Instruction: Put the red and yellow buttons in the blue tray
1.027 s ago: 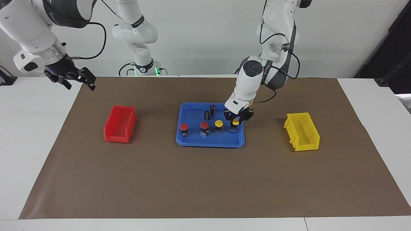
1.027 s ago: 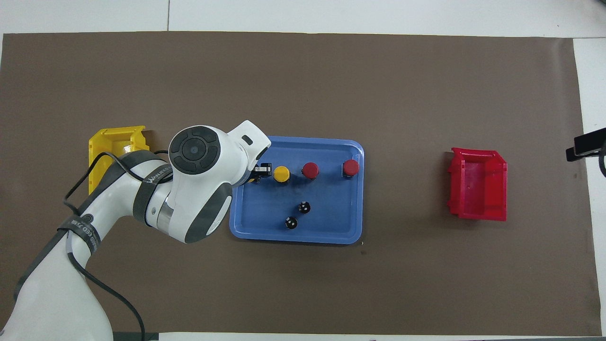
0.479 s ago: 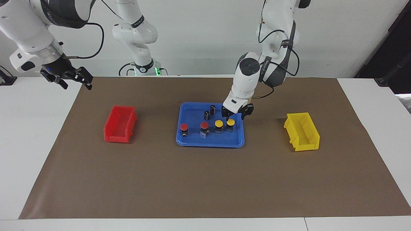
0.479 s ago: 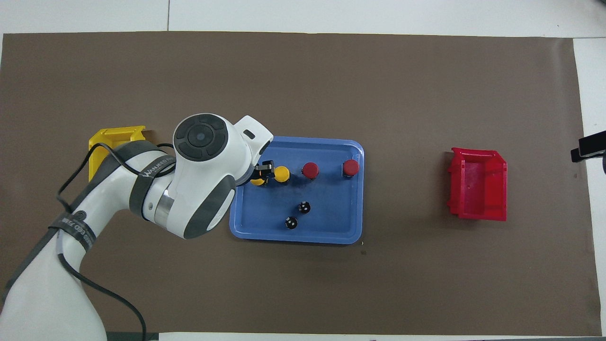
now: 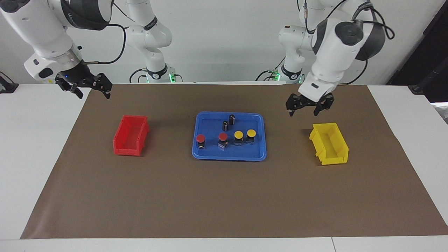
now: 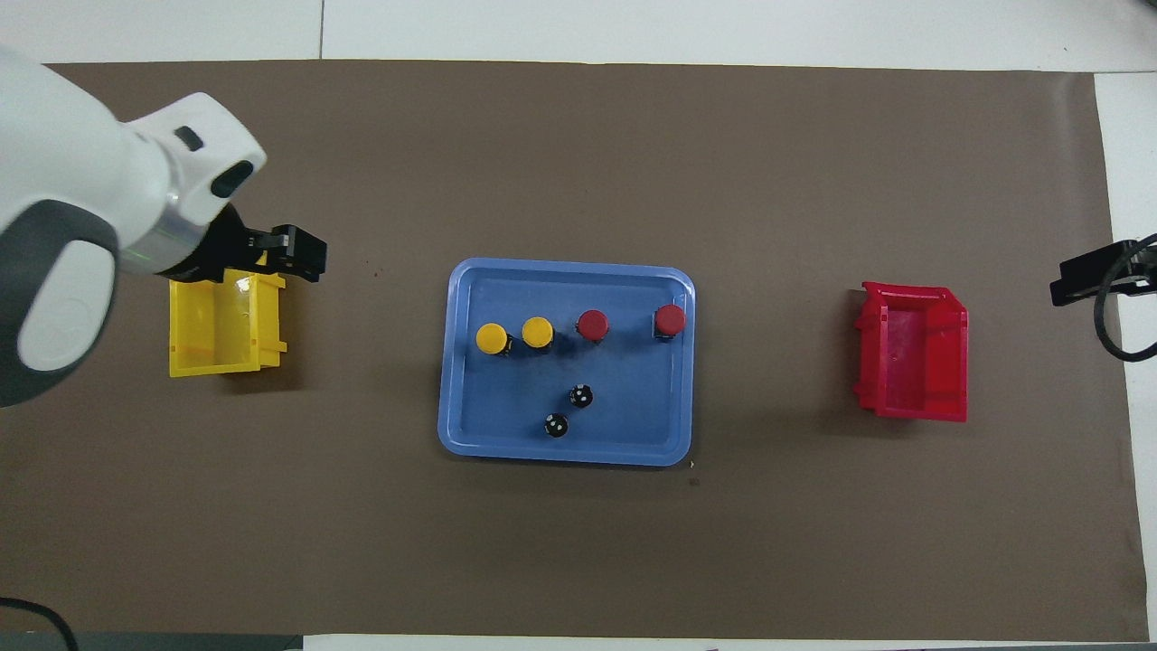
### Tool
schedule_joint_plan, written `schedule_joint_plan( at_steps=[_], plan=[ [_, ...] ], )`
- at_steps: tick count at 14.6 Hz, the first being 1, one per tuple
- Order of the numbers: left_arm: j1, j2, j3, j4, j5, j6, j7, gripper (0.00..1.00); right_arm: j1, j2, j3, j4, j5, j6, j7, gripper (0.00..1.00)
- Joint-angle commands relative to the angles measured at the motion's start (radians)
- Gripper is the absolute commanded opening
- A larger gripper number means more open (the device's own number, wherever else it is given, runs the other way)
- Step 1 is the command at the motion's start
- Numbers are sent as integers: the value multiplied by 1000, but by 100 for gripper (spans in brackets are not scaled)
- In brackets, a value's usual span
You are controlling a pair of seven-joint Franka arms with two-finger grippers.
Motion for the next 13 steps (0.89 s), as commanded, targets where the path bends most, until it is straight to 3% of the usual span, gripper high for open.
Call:
schedule_joint_plan(
  at_steps=[1,6,10,13],
  plan=[
    [87,-2,0,34,36,-52,106,100,-14,5,1,15,-5,0,5,100],
    [240,5,3,80,27,-52,266,100,-6,0,3,15,7,1,7,100],
    [230,3,-14,95,-32,-87,241,100,-6,2,4,15,7,7,9,100],
    [162,-2,-23,106,-40,-109,155,100,-6,2,3,15,7,7,9,100]
  ],
)
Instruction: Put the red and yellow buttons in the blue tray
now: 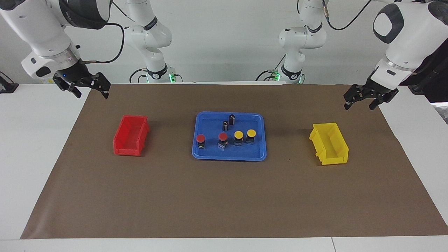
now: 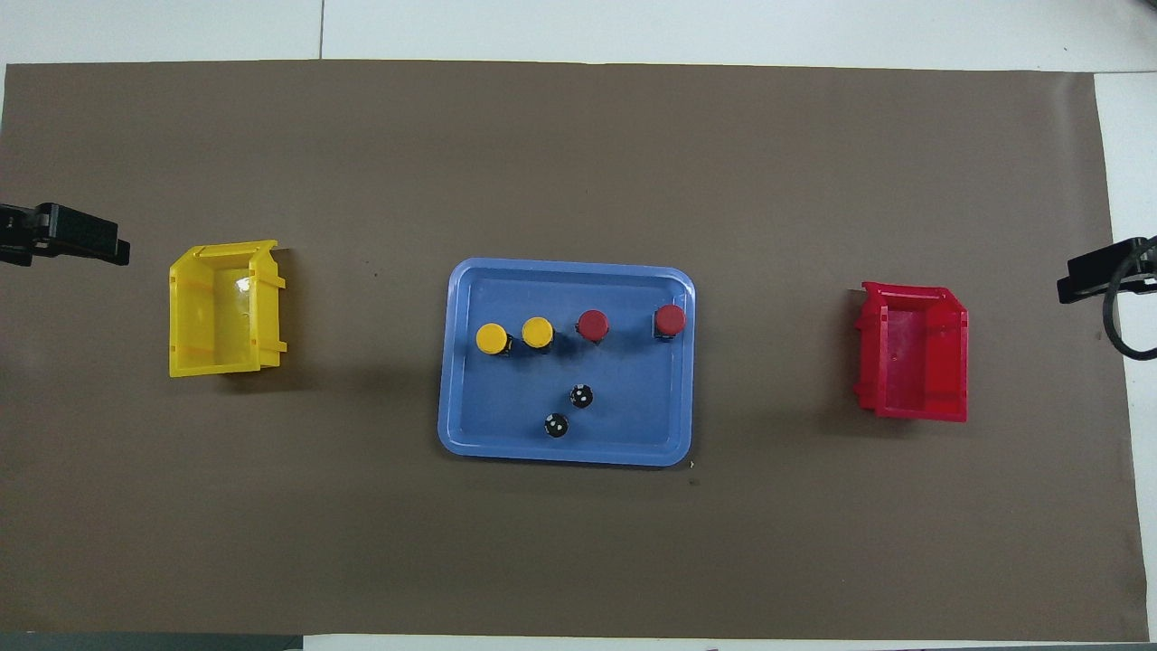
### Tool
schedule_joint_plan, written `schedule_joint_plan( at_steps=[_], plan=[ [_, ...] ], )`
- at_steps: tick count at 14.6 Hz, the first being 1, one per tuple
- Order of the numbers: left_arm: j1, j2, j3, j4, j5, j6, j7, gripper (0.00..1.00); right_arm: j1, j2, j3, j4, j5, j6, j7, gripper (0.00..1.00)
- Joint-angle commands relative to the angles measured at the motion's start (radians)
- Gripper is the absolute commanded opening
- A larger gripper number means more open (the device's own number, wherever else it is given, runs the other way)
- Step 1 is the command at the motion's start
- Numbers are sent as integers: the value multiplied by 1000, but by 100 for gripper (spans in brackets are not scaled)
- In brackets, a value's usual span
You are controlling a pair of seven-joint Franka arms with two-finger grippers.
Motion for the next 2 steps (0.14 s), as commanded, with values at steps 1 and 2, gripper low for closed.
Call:
schedule_joint_plan(
  at_steps=[1,2],
  plan=[
    [-43,5,-2,32,-10,-47,-44,100,-7,2,5,8,8,7,9,100],
    [-43,5,-3,36,-11,-50,-44,100,-7,2,5,8,8,7,9,100]
  ],
)
